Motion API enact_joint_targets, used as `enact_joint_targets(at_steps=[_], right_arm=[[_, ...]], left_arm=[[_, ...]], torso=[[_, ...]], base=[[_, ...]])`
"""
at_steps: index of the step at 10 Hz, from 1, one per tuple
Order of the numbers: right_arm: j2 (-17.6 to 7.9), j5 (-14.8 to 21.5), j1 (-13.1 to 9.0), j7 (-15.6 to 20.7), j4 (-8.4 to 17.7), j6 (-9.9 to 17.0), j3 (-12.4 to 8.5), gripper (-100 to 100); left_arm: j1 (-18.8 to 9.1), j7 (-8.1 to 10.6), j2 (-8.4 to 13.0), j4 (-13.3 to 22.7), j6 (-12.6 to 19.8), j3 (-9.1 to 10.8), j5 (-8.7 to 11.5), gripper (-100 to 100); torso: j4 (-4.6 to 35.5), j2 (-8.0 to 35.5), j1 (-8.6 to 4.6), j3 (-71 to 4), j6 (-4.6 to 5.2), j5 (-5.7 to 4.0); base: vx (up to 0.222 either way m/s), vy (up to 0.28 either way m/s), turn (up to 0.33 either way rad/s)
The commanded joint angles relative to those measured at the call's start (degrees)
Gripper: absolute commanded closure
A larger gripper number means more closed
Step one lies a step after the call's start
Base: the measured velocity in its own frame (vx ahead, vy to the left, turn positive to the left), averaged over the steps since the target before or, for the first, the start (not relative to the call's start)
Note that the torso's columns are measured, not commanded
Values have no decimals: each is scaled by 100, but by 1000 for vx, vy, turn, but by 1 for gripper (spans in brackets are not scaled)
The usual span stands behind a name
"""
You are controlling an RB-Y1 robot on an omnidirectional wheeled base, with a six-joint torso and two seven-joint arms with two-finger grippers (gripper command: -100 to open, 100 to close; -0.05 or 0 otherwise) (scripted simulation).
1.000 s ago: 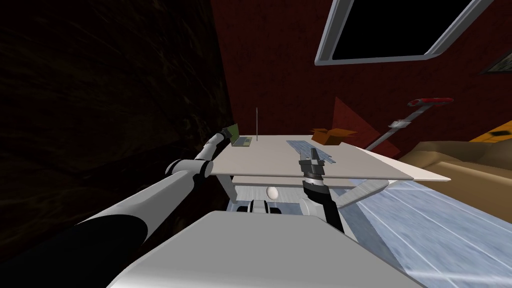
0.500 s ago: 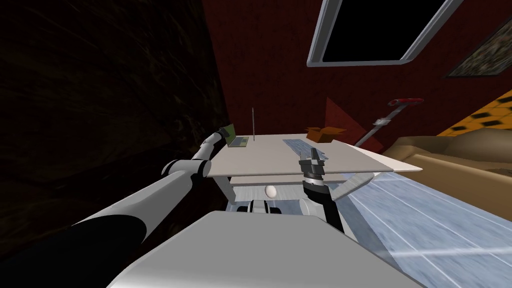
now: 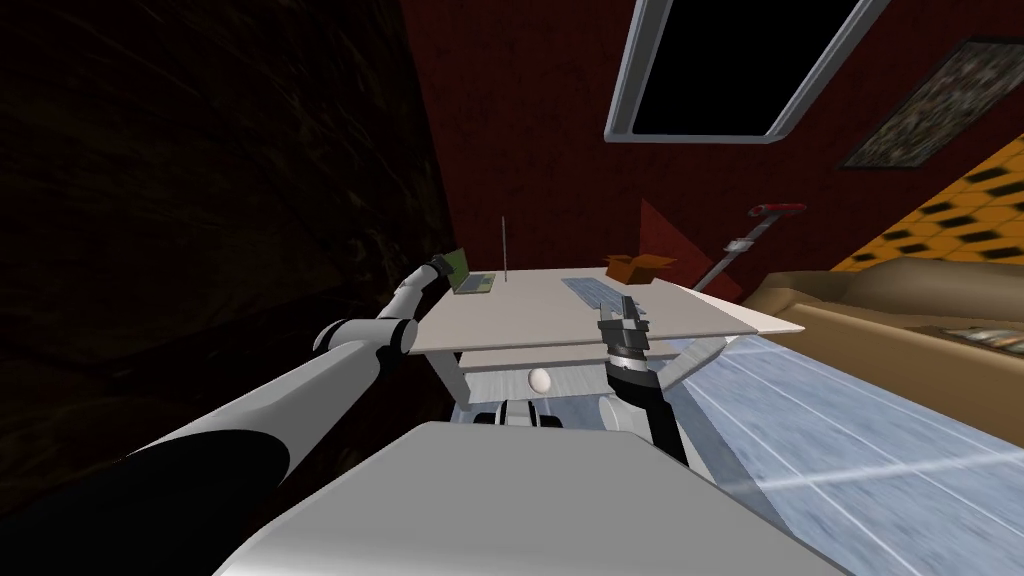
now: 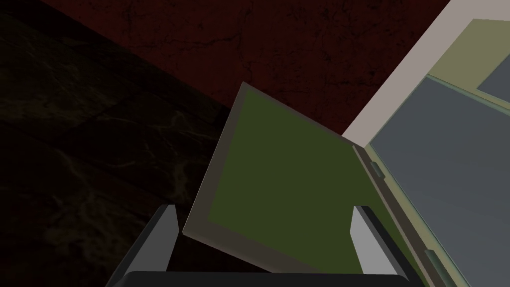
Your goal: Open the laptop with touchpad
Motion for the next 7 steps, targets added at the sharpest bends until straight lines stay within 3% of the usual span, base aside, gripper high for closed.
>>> enact_joint_targets(at_steps=[1, 2, 5, 7], right_arm=[[0, 0, -1, 0, 0, 0, 1, 0], [0, 0, -1, 0, 0, 0, 0, 0], [0, 0, 0, 0, 0, 0, 0, 0], [0, 0, 0, 0, 0, 0, 0, 0]], left_arm=[[12, -86, 188, 185, -91, 48, -11, -100], [12, -86, 188, 229, -91, 48, 106, -100], [73, -130, 541, 497, -230, 189, 141, -100], [73, -130, 541, 497, -230, 189, 35, -100]], torso=[[-2, 4, 8, 1, 9, 3], [0, 4, 10, 1, 6, 3], [0, 4, 17, 2, -4, 6], [-4, 2, 22, 1, -9, 12]], base=[[-40, 20, -199], [-24, 7, -15], [-39, 24, -253], [-38, 13, -52]])
